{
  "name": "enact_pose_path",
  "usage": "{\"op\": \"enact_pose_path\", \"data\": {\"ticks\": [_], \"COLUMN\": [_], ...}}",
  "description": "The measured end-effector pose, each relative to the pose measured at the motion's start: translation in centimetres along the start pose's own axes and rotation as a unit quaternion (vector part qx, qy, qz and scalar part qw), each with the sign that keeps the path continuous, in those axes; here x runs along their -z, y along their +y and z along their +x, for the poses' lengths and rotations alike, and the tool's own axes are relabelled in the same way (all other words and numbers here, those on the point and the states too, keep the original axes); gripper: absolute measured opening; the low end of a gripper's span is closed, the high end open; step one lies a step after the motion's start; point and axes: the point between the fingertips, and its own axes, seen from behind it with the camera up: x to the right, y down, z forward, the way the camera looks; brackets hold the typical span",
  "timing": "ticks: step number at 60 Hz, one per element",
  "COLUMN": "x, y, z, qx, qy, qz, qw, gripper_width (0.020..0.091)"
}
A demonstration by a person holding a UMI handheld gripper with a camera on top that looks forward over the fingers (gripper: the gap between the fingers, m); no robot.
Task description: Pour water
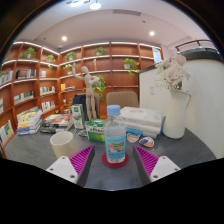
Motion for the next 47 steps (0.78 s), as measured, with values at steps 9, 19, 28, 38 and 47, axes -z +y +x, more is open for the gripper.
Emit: {"op": "enact_pose_path", "data": {"ticks": [9, 19, 28, 38, 47], "x": [4.9, 8.5, 10.7, 12.1, 12.5], "y": [0.9, 1.0, 0.8, 0.1, -1.6], "z": [-1.7, -3.0, -4.0, -4.2, -3.8], "qx": [0.002, 0.014, -0.007, -0.007, 0.000], "qy": [0.010, 0.016, 0.003, 0.005, 0.016], "qz": [-0.001, 0.010, 0.017, 0.027, 0.055], "qw": [1.000, 1.000, 1.000, 1.000, 0.998], "gripper_width": [0.0769, 0.0774, 0.0774, 0.0775, 0.0776]}}
